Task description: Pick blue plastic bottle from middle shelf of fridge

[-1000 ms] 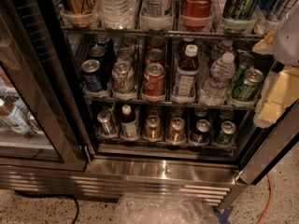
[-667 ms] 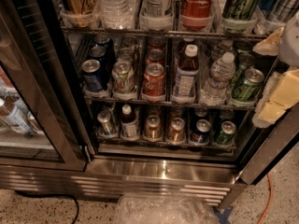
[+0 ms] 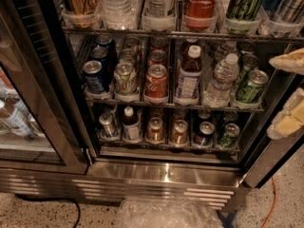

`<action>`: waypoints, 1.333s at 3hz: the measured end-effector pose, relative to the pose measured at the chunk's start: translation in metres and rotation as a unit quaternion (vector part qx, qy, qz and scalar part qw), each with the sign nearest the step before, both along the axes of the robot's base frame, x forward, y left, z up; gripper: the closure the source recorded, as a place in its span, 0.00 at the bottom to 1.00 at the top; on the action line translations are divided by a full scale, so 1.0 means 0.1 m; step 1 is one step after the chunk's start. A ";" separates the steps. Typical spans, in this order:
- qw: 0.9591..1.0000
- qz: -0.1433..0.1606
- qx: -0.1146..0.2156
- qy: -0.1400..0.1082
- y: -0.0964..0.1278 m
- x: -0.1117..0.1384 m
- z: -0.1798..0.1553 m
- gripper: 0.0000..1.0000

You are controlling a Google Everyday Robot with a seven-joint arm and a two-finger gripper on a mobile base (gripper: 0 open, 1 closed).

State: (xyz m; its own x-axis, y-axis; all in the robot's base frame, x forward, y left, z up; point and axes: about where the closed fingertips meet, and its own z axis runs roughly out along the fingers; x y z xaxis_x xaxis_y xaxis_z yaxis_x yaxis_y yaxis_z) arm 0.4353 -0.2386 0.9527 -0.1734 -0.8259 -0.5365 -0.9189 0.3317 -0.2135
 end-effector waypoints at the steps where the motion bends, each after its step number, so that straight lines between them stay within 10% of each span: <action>1: 1.000 0.001 0.000 0.001 0.03 0.01 0.01 0.00; 2: 0.999 0.015 0.050 0.000 0.10 0.01 0.00 0.00; 3: 0.983 0.076 0.169 -0.012 0.14 0.00 -0.17 0.00; 4: 0.937 0.153 0.312 -0.018 0.39 -0.10 -0.11 0.00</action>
Offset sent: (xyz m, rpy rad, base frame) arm -0.0115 0.0238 0.0299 0.8929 -0.0063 0.2476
